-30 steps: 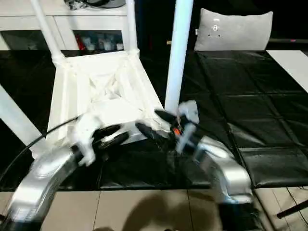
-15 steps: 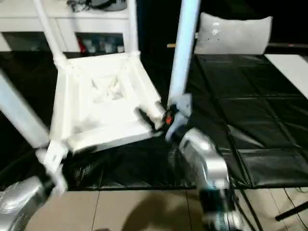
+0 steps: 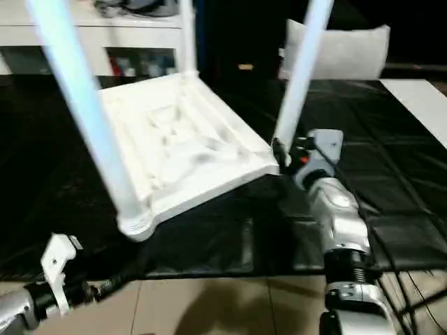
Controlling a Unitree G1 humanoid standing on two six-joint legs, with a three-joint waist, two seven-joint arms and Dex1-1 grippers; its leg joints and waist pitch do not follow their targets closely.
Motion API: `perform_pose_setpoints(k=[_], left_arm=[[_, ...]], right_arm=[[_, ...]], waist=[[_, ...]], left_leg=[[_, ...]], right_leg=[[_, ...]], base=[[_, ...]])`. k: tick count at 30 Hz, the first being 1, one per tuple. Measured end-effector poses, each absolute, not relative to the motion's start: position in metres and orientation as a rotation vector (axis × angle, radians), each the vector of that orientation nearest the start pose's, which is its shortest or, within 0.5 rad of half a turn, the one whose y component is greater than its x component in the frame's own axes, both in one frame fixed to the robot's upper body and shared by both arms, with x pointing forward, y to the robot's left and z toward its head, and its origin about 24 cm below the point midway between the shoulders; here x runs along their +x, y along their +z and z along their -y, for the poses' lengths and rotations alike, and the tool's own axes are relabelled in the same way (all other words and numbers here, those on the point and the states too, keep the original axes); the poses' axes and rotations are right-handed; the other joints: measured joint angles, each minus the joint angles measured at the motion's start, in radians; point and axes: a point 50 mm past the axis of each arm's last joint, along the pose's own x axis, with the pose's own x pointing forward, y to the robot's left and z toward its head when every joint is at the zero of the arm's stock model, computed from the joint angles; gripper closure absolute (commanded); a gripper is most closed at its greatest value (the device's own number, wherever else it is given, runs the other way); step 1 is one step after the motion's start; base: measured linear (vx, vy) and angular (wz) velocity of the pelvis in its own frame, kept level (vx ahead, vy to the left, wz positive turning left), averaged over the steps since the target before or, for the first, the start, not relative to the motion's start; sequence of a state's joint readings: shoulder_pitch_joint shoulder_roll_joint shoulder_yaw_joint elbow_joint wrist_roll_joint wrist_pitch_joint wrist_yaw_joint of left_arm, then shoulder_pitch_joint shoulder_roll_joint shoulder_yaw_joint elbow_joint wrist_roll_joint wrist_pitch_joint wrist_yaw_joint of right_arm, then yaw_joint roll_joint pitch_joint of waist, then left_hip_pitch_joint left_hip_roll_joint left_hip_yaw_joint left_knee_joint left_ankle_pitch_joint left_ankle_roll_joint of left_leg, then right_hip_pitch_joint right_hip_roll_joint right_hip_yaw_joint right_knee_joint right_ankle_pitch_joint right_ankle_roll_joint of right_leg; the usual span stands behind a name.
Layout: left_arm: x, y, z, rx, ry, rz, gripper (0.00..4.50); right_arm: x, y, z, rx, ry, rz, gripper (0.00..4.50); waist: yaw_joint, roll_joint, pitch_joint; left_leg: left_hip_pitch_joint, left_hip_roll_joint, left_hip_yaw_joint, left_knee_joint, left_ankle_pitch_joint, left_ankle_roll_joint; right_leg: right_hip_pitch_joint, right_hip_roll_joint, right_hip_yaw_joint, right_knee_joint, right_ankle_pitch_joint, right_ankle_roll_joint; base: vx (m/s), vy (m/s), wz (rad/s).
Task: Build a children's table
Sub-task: Rotate table base
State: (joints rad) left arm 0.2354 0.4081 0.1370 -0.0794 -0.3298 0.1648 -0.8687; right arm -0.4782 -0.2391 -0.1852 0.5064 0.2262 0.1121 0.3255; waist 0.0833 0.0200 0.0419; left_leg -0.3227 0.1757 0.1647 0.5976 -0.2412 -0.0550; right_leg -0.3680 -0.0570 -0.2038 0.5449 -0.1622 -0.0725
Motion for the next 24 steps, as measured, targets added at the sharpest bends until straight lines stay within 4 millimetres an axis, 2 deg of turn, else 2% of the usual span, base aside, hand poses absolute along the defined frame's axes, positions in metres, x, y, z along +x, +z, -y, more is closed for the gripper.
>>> perform_pose_setpoints(k=[3, 6, 8, 10, 12, 15, 18, 24], left_arm=[[0.197, 0.035, -0.230, -0.057, -0.682, -0.225, 0.08], [0.201, 0.063, -0.239, -0.093, -0.680, -0.157, 0.08], [0.205, 0.093, -0.247, -0.028, -0.698, -0.110, 0.08], [0.211, 0.109, -0.250, 0.007, -0.703, -0.062, 0.08], [0.215, 0.110, -0.247, -0.001, -0.731, -0.055, 0.08], [0.225, 0.110, -0.237, -0.021, -0.788, -0.060, 0.08], [0.231, 0.111, -0.224, -0.066, -0.858, -0.079, 0.08], [0.243, 0.119, -0.194, -0.110, -0.973, -0.049, 0.08]], right_arm=[[0.335, 0.060, 0.198, 0.073, 0.229, -0.121, 0.00], [0.331, 0.051, 0.191, 0.047, 0.266, -0.161, 0.00], [0.328, 0.046, 0.191, 0.044, 0.269, -0.179, 0.00], [0.327, 0.046, 0.188, 0.040, 0.291, -0.183, 0.00], [0.326, 0.047, 0.183, 0.027, 0.335, -0.189, 0.00], [0.320, 0.037, 0.177, 0.005, 0.394, -0.247, 0.00], [0.318, 0.028, 0.179, -0.014, 0.367, -0.306, 0.00], [0.321, 0.023, 0.181, -0.045, 0.323, -0.348, 0.00]], waist=[[0.003, 0.000, 0.000], [0.005, -0.001, 0.000], [0.005, 0.000, 0.000], [0.007, 0.003, 0.001], [0.007, 0.003, 0.001], [0.007, 0.001, 0.000], [0.006, 0.001, 0.000], [0.008, 0.001, 0.000]], left_leg=[[0.000, 0.000, 0.001, 0.000, 0.000, 0.000], [0.000, 0.000, 0.002, 0.001, -0.001, -0.001], [0.002, 0.000, 0.004, 0.001, -0.001, -0.001], [0.006, -0.002, 0.006, 0.001, -0.001, -0.001], [0.008, -0.002, 0.006, 0.001, 0.000, -0.002], [0.008, -0.001, 0.006, 0.002, 0.000, -0.003], [0.008, -0.001, 0.006, 0.004, -0.003, -0.007], [0.007, -0.001, 0.006, 0.003, -0.002, -0.007]], right_leg=[[0.000, 0.000, 0.001, 0.000, 0.000, 0.000], [-0.001, -0.001, 0.002, 0.001, 0.000, -0.001], [-0.001, -0.001, 0.004, 0.006, -0.002, -0.003], [-0.001, -0.002, 0.006, 0.010, -0.004, -0.002], [0.000, -0.002, 0.006, 0.011, -0.004, -0.002], [0.000, -0.002, 0.006, 0.012, -0.004, -0.002], [0.000, -0.002, 0.006, 0.014, -0.004, -0.002], [-0.001, -0.002, 0.007, 0.014, -0.004, -0.003]], base=[[0.000, 0.000, 0.00], [0.000, 0.000, 0.00], [0.000, 0.000, 0.00], [0.000, 0.000, 0.00], [0.000, 0.000, 0.00], [0.000, 0.000, 0.00], [0.000, 0.000, 0.00], [0.000, 0.000, 0.00]])
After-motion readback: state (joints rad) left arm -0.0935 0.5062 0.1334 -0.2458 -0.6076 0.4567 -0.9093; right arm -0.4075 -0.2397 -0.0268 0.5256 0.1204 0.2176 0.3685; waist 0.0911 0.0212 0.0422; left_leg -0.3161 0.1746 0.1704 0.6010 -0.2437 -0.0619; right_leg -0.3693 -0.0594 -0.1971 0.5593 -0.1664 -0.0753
